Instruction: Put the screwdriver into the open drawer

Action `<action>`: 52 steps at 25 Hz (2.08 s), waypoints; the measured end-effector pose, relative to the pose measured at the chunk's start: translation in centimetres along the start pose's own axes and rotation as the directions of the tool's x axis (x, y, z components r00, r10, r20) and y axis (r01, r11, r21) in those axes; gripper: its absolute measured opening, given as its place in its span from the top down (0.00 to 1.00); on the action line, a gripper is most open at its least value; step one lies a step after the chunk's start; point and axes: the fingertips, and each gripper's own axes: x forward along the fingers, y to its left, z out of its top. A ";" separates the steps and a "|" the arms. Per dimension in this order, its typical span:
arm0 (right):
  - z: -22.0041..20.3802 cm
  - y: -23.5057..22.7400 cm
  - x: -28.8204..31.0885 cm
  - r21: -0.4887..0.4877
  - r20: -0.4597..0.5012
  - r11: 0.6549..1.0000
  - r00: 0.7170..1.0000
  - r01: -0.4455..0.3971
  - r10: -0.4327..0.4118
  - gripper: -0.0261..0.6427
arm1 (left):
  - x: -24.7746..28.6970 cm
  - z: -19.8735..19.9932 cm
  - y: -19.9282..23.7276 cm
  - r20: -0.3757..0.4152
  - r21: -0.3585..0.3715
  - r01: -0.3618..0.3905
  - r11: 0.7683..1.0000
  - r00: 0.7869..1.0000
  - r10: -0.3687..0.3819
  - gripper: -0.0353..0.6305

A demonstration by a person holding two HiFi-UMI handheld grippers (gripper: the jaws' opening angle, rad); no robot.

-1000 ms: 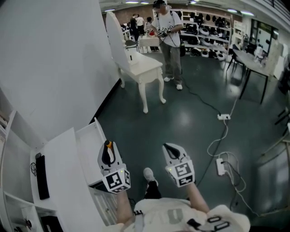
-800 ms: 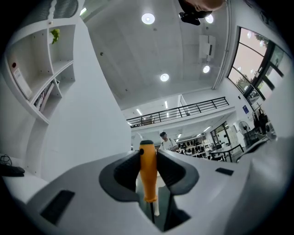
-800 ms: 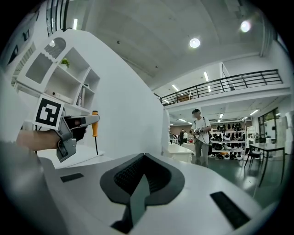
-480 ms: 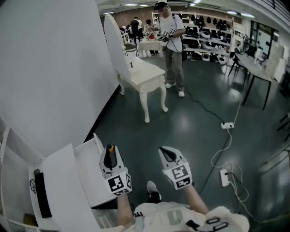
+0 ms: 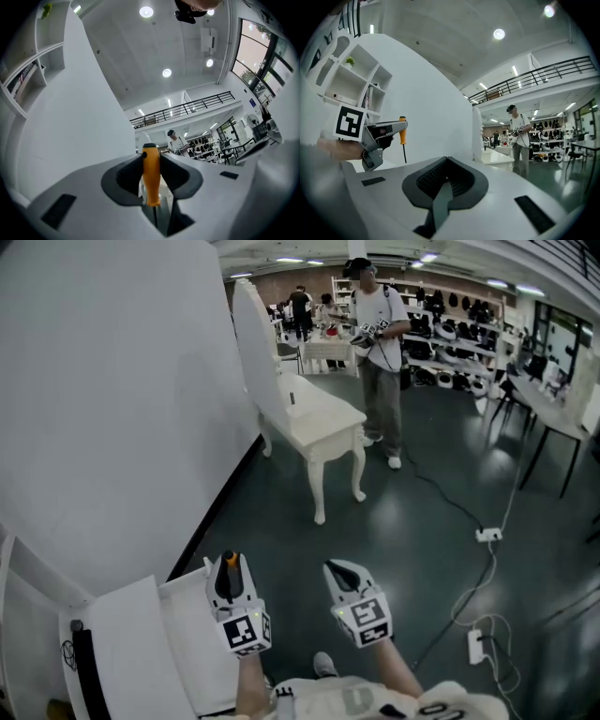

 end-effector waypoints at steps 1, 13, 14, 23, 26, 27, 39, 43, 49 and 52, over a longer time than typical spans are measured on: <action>0.2 -0.2 1.1 0.000 -0.001 1.000 1.000 -0.003 0.003 0.95 | 0.9 -0.3 0.4 0.003 -0.001 -0.001 1.000 1.000 0.001 0.77; 1.4 1.8 11.2 -0.035 -0.027 0.998 0.998 -0.059 0.058 0.95 | 5.1 -3.7 5.5 -0.035 0.032 -0.071 0.997 0.997 0.072 0.78; 1.7 2.3 11.9 -0.037 -0.024 0.996 0.997 -0.077 0.076 0.95 | 5.2 -3.8 6.0 -0.038 0.030 -0.084 0.996 0.996 0.085 0.78; 3.6 7.4 17.4 -0.066 0.014 0.958 0.960 -0.277 0.279 0.95 | 4.1 -5.1 10.4 -0.069 0.071 -0.217 0.974 0.973 0.222 0.78; 4.8 10.3 20.1 -0.083 0.027 0.916 0.918 -0.392 0.395 0.95 | 2.9 -5.0 13.4 -0.076 0.098 -0.327 0.940 0.939 0.335 0.78; 5.3 11.3 21.0 -0.090 0.027 0.899 0.901 -0.428 0.432 0.95 | 2.6 -5.0 14.4 -0.075 0.101 -0.368 0.924 0.924 0.376 0.78; 7.5 24.6 27.1 -0.199 -0.050 0.532 0.551 -0.823 0.833 0.95 | -5.8 -4.3 22.9 -0.080 0.184 -0.789 0.586 0.582 0.809 0.78; 7.5 29.5 25.5 -0.206 -0.065 0.366 0.386 -0.908 0.920 0.95 | -10.9 -3.4 23.4 -0.075 0.230 -0.874 0.428 0.423 0.903 0.78; 6.3 35.6 21.2 -0.149 -0.059 0.139 0.149 -0.979 0.987 0.95 | -19.5 -2.1 21.2 -0.082 0.310 -0.932 0.189 0.172 0.982 0.78; 6.0 37.9 18.2 -0.150 -0.059 0.029 0.038 -0.988 0.997 0.95 | -23.1 -1.4 19.5 -0.076 0.334 -0.939 0.083 0.061 0.995 0.78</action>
